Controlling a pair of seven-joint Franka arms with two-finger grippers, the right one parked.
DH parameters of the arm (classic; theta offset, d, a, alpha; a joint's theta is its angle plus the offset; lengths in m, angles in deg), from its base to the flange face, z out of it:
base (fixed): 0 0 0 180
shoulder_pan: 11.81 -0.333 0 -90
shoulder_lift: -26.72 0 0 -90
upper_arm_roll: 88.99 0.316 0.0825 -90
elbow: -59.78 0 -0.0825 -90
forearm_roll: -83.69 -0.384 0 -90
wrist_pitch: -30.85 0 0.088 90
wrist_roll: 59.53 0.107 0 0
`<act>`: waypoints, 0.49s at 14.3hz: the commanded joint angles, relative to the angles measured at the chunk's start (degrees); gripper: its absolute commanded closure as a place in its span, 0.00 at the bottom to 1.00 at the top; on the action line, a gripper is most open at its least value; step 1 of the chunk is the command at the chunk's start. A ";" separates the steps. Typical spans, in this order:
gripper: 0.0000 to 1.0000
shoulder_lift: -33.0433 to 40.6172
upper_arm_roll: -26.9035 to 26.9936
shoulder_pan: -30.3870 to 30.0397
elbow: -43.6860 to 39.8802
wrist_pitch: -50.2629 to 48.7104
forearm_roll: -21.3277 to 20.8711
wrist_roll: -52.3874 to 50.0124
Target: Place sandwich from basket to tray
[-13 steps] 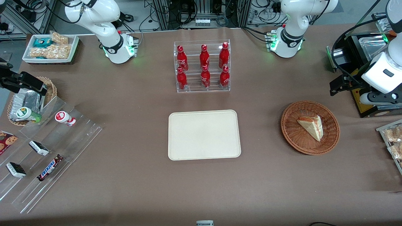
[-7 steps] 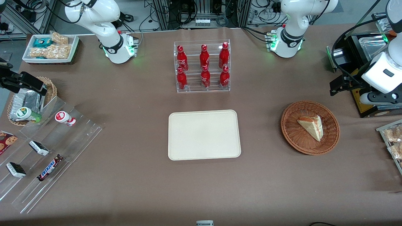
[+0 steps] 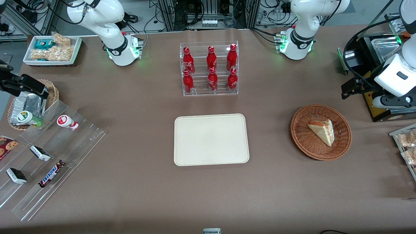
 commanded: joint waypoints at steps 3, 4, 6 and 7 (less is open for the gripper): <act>0.00 -2.05 0.27 -1.43 -0.12 -0.33 -0.03 0.41; 0.00 -2.32 0.27 -1.95 1.27 0.37 -0.21 0.32; 0.00 -3.20 0.27 -2.84 5.13 3.96 -0.30 0.32; 0.00 -3.29 0.27 -2.84 7.68 5.89 -0.47 0.23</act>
